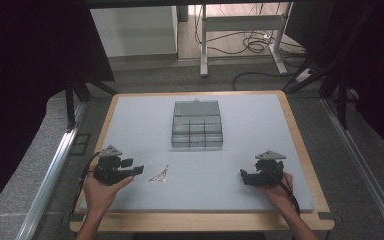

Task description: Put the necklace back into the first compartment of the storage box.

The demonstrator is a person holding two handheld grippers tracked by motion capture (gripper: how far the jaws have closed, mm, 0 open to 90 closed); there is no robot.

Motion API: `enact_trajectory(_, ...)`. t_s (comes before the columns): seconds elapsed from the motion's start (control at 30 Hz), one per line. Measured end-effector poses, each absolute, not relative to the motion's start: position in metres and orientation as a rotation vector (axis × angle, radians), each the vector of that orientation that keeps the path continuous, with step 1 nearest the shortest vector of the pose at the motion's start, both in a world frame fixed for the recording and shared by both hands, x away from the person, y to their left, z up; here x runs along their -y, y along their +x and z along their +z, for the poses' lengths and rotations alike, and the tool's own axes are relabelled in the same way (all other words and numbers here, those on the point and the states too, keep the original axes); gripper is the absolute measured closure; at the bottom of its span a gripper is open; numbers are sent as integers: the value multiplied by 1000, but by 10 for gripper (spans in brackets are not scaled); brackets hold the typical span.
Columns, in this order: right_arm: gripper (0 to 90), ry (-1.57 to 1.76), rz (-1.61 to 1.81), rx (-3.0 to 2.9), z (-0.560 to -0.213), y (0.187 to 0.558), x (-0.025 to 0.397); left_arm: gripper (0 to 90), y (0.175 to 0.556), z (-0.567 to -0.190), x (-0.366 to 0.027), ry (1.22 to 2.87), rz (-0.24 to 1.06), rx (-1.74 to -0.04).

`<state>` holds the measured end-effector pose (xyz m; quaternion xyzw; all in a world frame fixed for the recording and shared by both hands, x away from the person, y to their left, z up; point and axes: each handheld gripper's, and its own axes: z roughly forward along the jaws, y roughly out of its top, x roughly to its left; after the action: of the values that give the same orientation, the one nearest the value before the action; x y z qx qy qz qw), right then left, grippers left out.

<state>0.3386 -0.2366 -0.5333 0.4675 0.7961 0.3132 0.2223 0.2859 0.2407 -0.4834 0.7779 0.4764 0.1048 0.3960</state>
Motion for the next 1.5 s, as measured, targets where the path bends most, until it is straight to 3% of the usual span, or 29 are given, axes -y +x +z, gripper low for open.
enact_trajectory(0.67, 38, 1290, 866, -2197, -534, 339, 236, 515, 315, -471, -196, 2038, 216, -1102)
enact_trajectory(1.2, 37, 1289, 865, -2198, -533, 339, 236, 586, 327, -513, -173, 2174, 123, -1101)
enact_trajectory(1.5, 38, 1289, 866, -2200, -533, 338, 236, 632, 326, -519, -170, 2199, 114, -1099)
